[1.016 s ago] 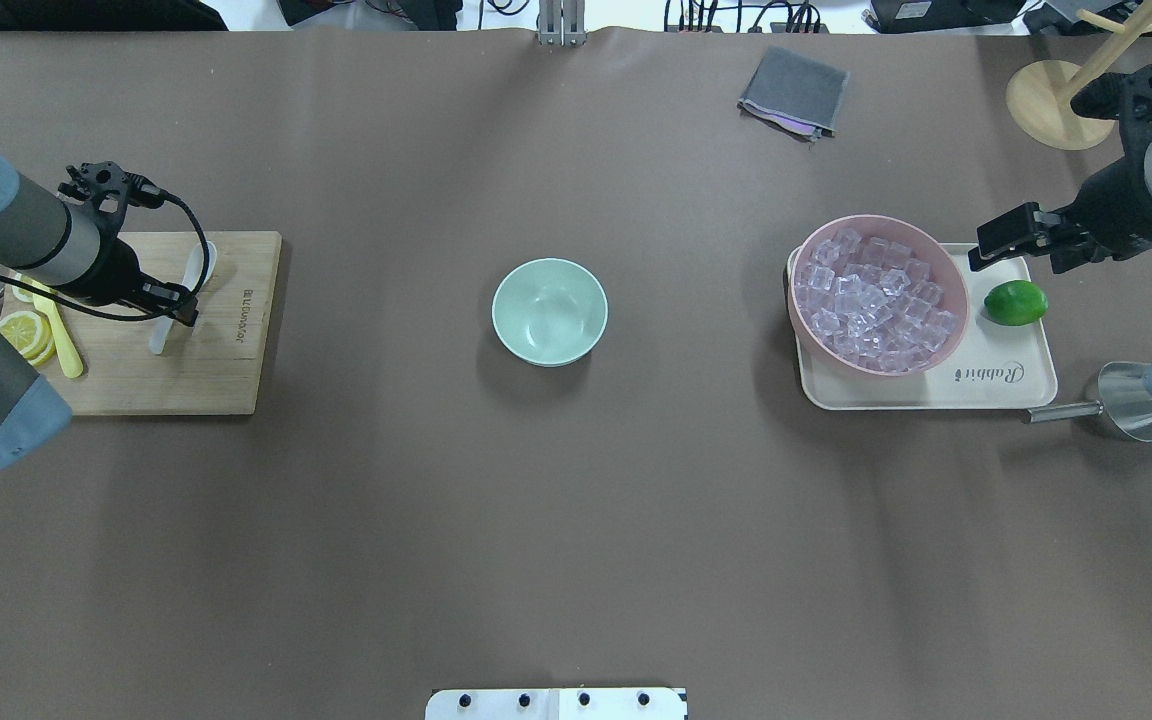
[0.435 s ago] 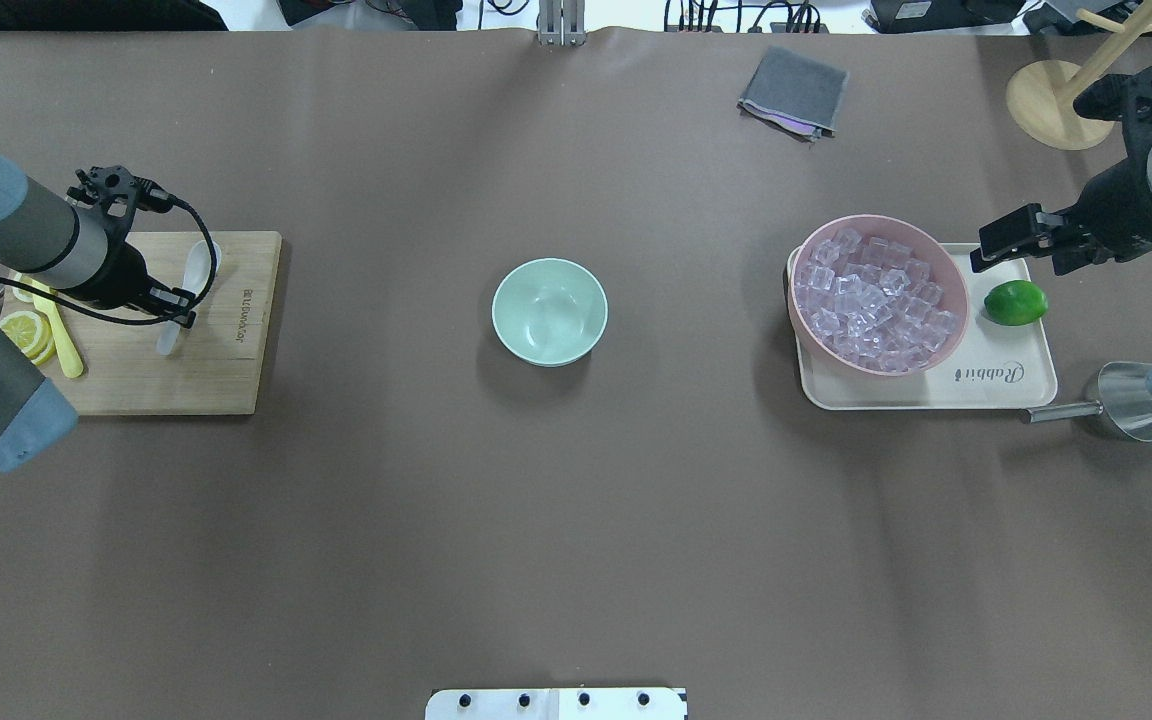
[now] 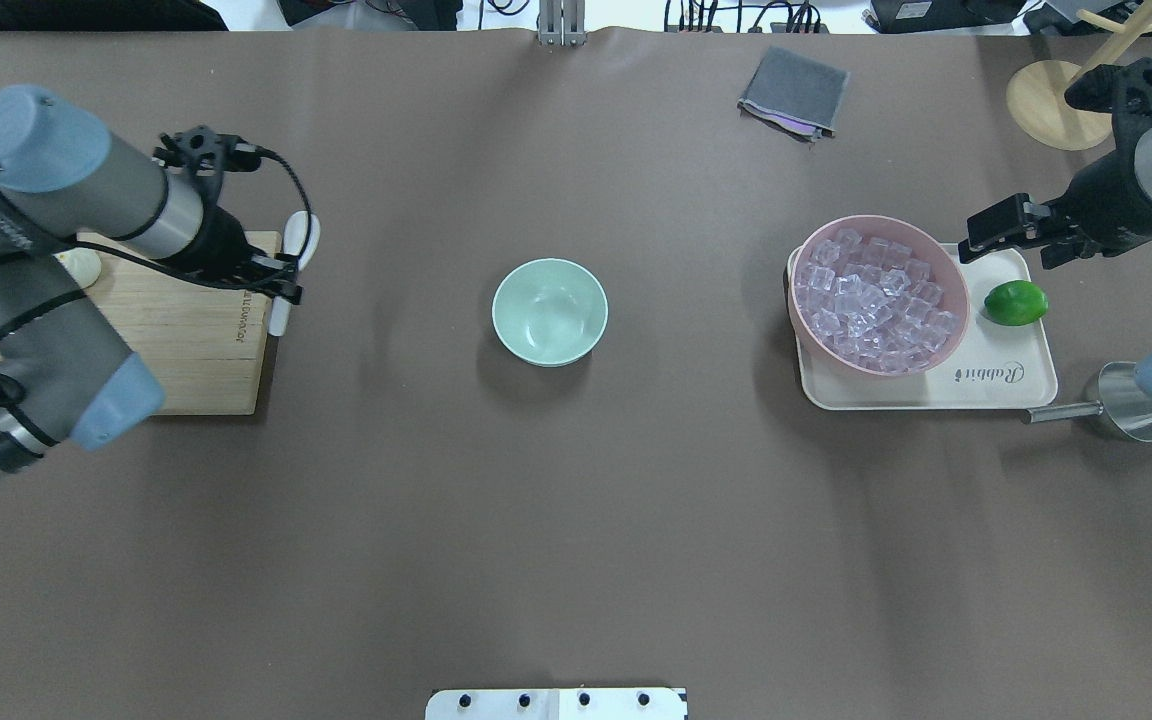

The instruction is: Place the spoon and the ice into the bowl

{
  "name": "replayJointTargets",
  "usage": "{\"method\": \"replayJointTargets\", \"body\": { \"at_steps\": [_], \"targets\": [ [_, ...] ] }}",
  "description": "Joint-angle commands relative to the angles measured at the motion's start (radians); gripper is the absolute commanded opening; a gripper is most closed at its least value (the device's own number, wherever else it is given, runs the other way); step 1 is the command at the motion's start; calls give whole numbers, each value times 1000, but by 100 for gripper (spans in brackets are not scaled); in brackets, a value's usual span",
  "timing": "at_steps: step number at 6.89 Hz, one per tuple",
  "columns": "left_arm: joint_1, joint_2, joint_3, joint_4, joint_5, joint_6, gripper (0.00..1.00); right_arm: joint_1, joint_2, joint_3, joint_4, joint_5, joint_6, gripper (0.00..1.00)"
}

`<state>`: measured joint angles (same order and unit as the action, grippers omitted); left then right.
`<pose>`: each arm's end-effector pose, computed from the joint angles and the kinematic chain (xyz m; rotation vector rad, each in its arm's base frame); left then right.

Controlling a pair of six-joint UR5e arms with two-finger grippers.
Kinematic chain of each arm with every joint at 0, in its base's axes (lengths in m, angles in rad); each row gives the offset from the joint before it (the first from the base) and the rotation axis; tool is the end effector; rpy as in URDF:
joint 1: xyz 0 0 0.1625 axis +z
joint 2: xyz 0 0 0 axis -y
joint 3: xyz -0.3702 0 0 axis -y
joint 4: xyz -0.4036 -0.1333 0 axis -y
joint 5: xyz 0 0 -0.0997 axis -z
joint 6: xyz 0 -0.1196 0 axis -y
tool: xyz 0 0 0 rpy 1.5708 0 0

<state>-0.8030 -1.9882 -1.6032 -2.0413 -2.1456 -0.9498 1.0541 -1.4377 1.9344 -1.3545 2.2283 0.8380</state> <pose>0.4050 -0.5178 0.3069 0.1800 1.0224 0.0990 -0.2151 -0.5004 0.3435 0.1406 -0.9184 0.0636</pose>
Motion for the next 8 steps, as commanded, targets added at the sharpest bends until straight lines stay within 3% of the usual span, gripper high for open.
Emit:
{"method": "replayJointTargets", "body": {
  "at_steps": [1,2,5,6,7,8],
  "targets": [
    [193,-185,6,53,173,-254,0,-11,31,-20,0,-2,15,97],
    [218,-257,6,135,206,-285,0,-14,67,-49,0,-5,15,97],
    [251,-314,63,133,254,-303,0,-34,83,-55,0,-22,16,97],
    [251,-322,71,133,254,-303,8,-42,88,-55,0,-24,24,97],
    [251,-323,71,133,256,-302,94,-51,91,-55,0,-33,24,97],
    [251,-322,68,135,256,-303,98,-57,92,-55,0,-35,24,95]
  ]
}}
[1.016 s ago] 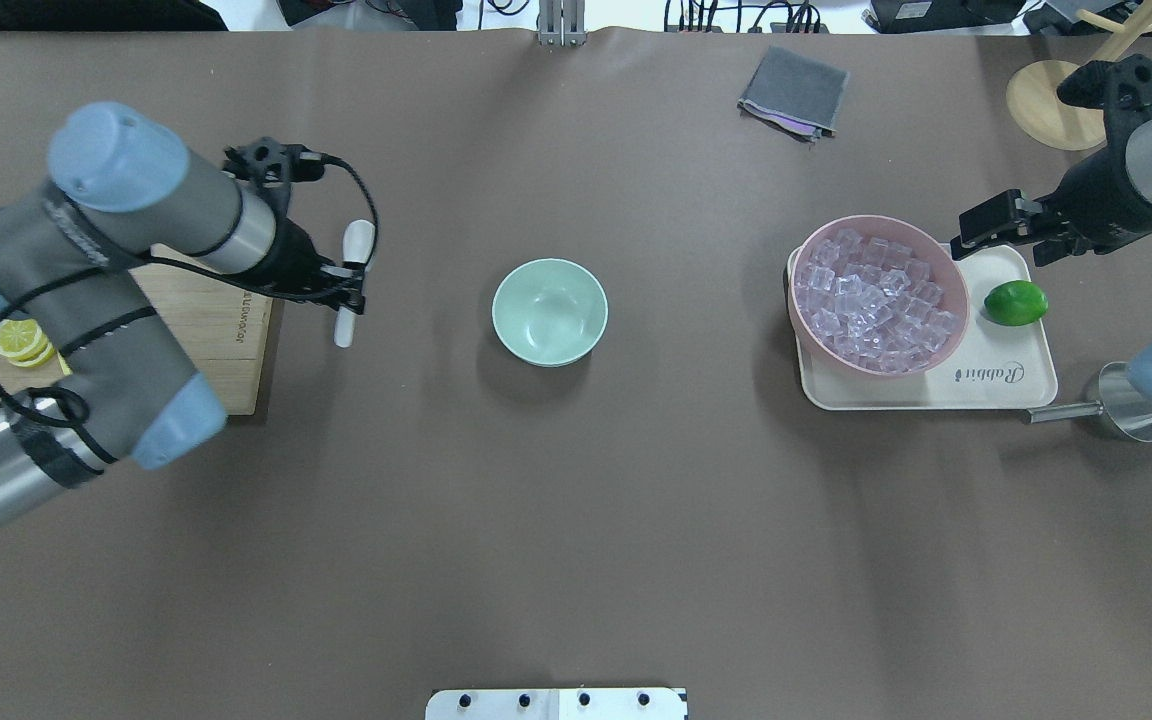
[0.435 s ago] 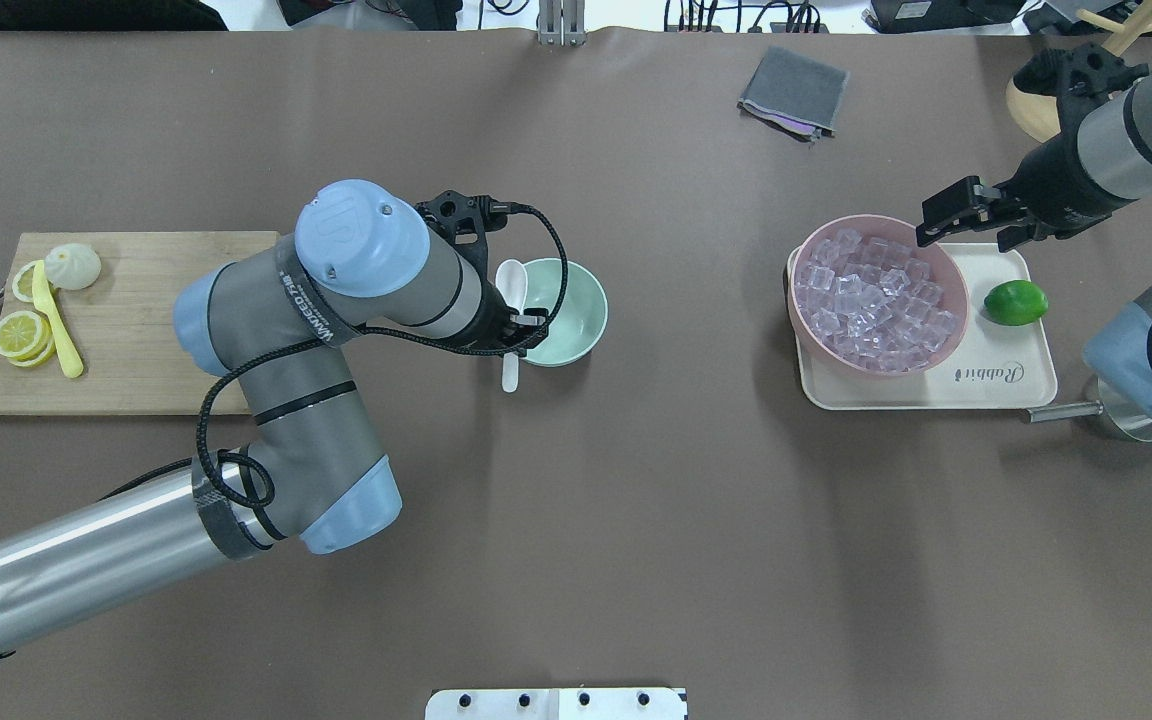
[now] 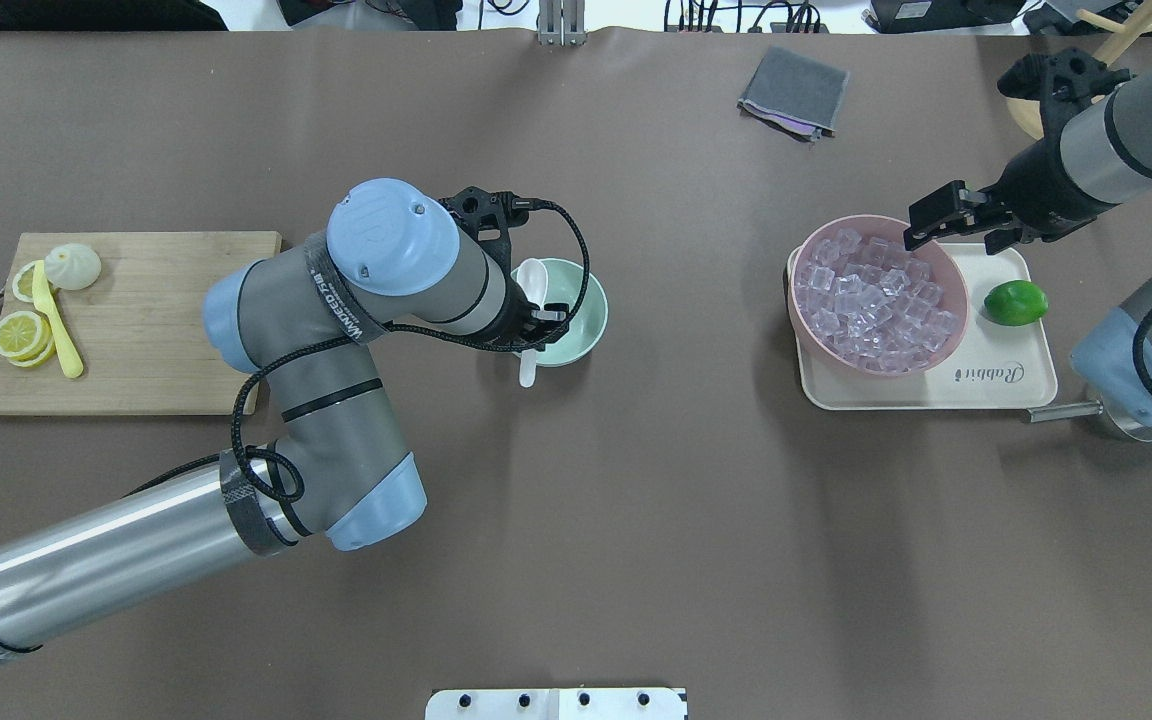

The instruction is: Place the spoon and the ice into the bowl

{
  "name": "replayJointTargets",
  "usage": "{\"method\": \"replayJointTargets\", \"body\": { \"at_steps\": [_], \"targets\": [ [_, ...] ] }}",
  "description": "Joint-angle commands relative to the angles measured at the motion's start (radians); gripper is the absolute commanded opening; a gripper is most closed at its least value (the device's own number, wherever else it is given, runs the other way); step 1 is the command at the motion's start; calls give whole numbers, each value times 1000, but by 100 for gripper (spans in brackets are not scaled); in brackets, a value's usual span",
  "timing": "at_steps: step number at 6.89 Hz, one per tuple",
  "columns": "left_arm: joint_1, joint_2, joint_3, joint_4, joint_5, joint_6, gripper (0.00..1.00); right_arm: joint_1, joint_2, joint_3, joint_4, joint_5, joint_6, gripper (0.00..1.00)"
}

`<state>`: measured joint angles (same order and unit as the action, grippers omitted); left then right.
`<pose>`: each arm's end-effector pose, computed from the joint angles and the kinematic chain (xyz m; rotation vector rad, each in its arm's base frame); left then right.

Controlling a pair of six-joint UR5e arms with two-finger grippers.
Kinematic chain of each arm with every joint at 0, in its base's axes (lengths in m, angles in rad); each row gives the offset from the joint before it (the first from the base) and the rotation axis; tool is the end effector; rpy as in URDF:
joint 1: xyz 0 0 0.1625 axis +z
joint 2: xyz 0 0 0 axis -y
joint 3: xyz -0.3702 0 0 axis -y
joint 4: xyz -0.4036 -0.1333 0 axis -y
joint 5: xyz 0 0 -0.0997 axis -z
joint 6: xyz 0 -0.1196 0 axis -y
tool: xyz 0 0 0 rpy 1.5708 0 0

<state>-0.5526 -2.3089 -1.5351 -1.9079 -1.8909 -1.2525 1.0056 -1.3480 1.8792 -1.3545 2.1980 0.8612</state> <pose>0.5503 -0.4518 0.1472 0.1709 1.0555 -0.0452 -0.2513 -0.5141 0.3223 0.1551 -0.9221 0.0398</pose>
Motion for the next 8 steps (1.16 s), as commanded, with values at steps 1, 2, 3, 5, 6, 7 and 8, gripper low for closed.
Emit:
{"method": "replayJointTargets", "body": {
  "at_steps": [1,2,3,5,6,7,8],
  "targets": [
    [-1,0,-16,7,1,-1,98,-15,4,1,0,-4,2,94],
    [-9,9,-46,12,-4,2,98,-39,10,0,0,-33,1,90],
    [-30,34,-69,12,-5,8,98,-82,15,-6,0,-102,1,86],
    [-104,103,-118,12,-110,16,98,-160,38,-18,0,-216,-8,67],
    [-113,105,-117,12,-117,34,98,-182,35,-18,-2,-249,-19,55],
    [-115,105,-117,12,-117,34,98,-194,33,-20,-3,-286,-46,50],
    [-115,105,-117,12,-117,34,98,-194,35,-31,-21,-303,-127,49]
  ]
}}
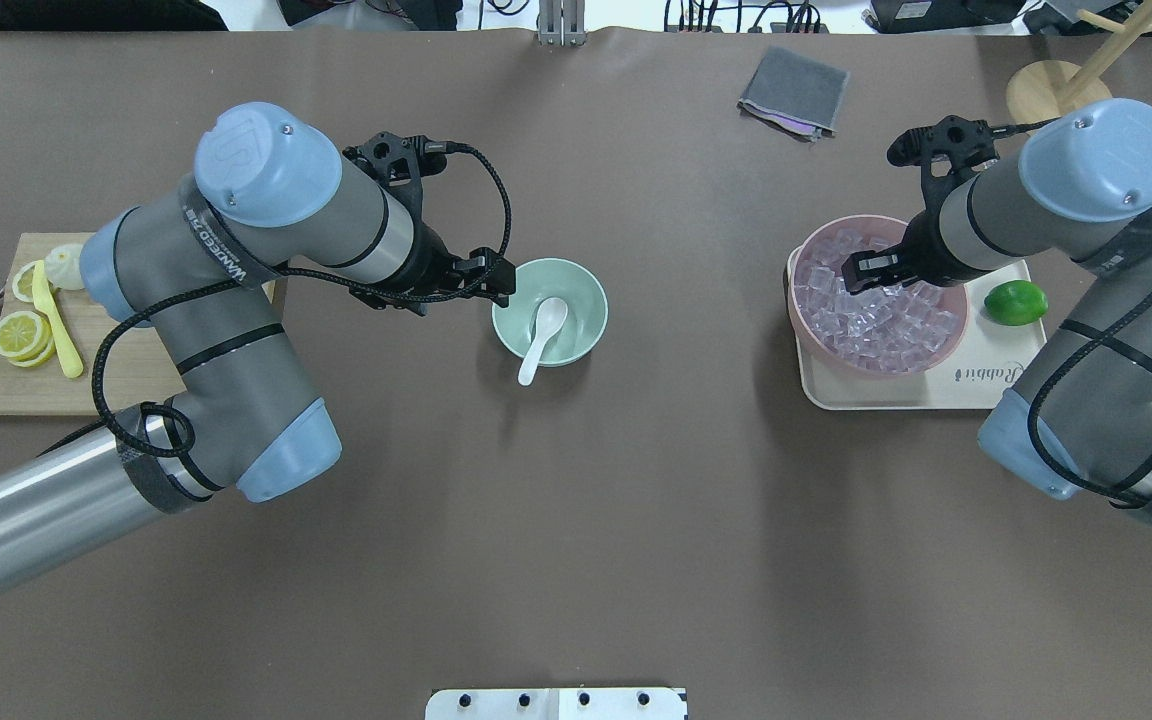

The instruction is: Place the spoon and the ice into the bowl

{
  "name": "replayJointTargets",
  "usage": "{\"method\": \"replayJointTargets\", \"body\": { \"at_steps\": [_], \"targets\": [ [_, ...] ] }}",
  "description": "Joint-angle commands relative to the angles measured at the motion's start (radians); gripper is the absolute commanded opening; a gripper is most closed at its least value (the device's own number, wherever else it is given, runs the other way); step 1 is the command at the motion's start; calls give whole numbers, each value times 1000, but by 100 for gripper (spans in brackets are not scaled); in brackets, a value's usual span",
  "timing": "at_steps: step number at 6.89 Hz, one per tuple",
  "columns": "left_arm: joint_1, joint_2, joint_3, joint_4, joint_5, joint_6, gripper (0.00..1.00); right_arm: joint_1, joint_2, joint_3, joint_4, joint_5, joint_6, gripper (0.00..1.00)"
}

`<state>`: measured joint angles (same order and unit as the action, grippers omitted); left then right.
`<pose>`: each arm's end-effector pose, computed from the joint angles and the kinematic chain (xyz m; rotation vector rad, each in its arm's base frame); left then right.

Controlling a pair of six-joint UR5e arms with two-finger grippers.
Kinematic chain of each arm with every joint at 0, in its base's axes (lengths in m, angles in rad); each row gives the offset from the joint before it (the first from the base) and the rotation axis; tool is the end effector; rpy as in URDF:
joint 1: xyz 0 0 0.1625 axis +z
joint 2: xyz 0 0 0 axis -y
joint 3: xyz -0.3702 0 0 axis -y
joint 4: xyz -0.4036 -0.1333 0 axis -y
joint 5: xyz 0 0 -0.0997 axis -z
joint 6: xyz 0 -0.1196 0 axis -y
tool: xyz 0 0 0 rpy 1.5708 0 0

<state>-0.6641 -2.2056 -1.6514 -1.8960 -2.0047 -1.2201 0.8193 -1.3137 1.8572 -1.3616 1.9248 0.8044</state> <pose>0.4750 -0.4772 0.1647 0.1529 1.0835 -0.0558 -0.3350 -0.4931 0.3255 0.2938 -0.7624 -0.0833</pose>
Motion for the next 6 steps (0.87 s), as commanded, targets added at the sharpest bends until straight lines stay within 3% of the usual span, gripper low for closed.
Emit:
{"method": "replayJointTargets", "body": {
  "at_steps": [1,6],
  "targets": [
    [-3,1,-1,0,-2,1,98,-8,1,-10,-16,-38,-91,49],
    [-2,1,-1,0,1,2,98,-28,8,-53,-16,-53,-116,49]
  ]
}}
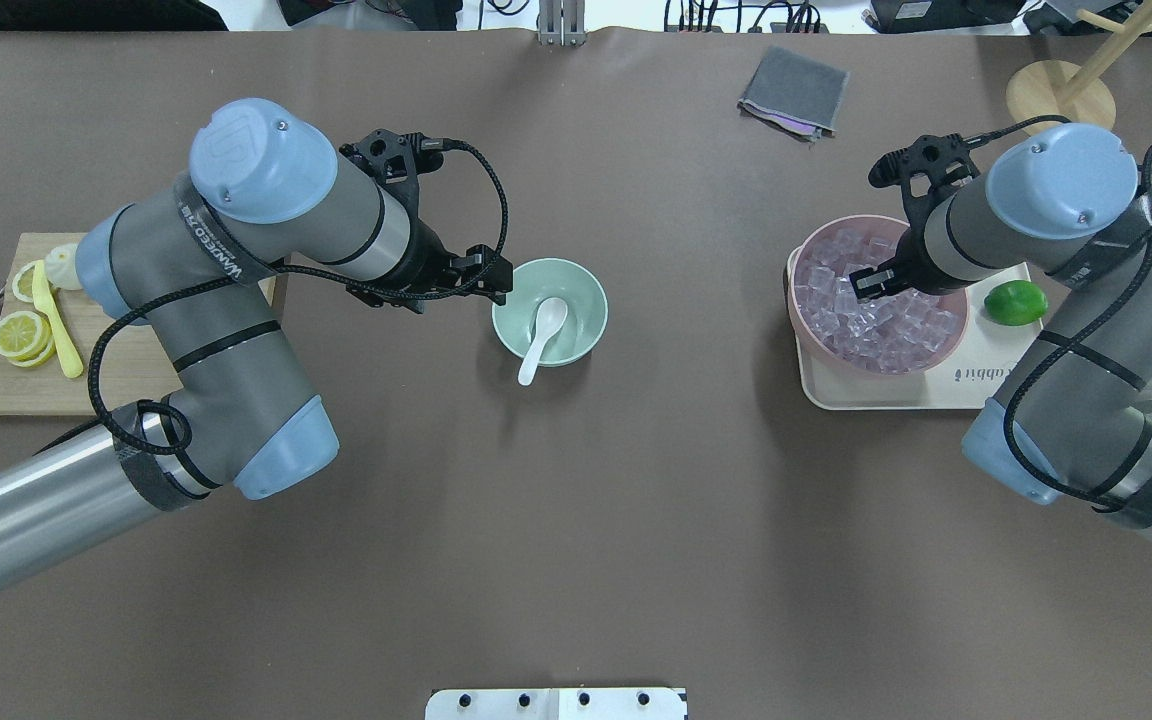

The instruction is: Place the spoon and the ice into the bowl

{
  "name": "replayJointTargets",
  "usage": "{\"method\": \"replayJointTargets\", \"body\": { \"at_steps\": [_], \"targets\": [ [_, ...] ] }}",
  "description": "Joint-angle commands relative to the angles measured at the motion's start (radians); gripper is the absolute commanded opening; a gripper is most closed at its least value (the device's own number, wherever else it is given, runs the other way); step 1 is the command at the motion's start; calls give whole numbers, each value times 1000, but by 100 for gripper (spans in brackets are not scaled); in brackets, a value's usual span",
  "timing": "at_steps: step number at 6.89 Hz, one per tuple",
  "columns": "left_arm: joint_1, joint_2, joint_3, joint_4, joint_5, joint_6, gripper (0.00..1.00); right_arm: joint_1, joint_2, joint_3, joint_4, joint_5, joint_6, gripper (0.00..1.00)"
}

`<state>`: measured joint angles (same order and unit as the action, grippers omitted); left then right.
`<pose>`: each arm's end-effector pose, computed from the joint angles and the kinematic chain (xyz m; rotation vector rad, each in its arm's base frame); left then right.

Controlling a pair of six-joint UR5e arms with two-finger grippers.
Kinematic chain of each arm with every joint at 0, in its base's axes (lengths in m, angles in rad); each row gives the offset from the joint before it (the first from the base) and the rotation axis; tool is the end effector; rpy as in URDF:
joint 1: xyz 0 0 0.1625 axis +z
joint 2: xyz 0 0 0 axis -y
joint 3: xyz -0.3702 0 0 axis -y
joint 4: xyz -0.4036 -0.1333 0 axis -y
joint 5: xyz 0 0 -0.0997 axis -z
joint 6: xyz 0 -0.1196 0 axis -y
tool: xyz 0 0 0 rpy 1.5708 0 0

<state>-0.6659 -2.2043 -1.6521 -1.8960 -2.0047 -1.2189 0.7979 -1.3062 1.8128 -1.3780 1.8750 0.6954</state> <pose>0.4740 -0.4780 0.1653 0.1542 1.0828 -0.0565 -0.3488 -0.4972 0.3471 0.3201 -0.6821 -0.1802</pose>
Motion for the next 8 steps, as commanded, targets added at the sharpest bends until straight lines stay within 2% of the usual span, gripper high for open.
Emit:
{"method": "replayJointTargets", "body": {
  "at_steps": [1,8],
  "targets": [
    [0,0,0,0,3,1,98,-6,1,-10,0,1,-7,49],
    [0,11,0,-2,6,-1,98,-17,2,-18,0,6,-7,45]
  ]
}}
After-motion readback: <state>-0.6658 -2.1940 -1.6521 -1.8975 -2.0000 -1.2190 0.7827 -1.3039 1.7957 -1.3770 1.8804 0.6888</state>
